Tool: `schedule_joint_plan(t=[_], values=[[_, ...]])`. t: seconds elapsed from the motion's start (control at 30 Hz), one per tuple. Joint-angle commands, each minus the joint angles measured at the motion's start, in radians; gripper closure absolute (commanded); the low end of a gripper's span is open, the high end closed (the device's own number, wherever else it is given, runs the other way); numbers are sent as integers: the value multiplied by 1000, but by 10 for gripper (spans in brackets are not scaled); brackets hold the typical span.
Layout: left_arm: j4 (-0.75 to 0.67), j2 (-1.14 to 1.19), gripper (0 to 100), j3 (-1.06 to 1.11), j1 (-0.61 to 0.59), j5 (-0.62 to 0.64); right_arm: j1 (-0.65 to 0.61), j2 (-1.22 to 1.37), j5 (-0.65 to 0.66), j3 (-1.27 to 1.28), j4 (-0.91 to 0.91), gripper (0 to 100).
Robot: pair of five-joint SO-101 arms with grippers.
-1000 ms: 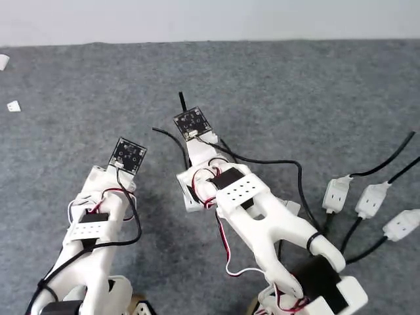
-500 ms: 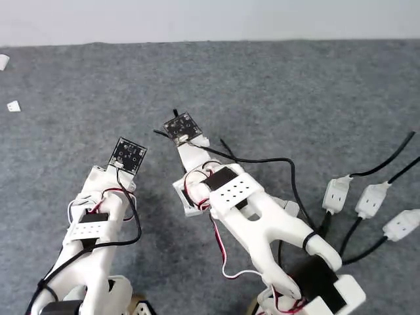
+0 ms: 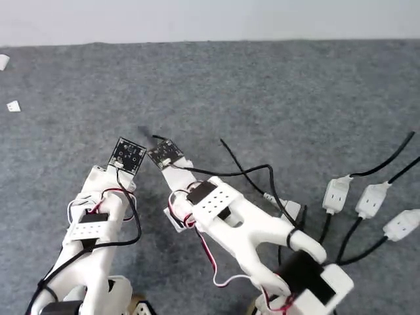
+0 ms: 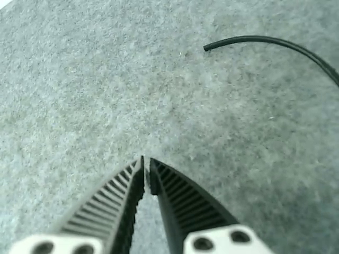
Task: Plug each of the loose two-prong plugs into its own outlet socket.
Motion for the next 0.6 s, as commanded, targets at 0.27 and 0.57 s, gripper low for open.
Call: schedule_joint_plan(t=[0.27, 0.57], values=[[-28, -31, 988, -8, -5, 12, 104, 205, -5, -305, 160, 971], [-103, -21, 988, -2, -5, 15, 423, -133, 17, -321, 395, 991]])
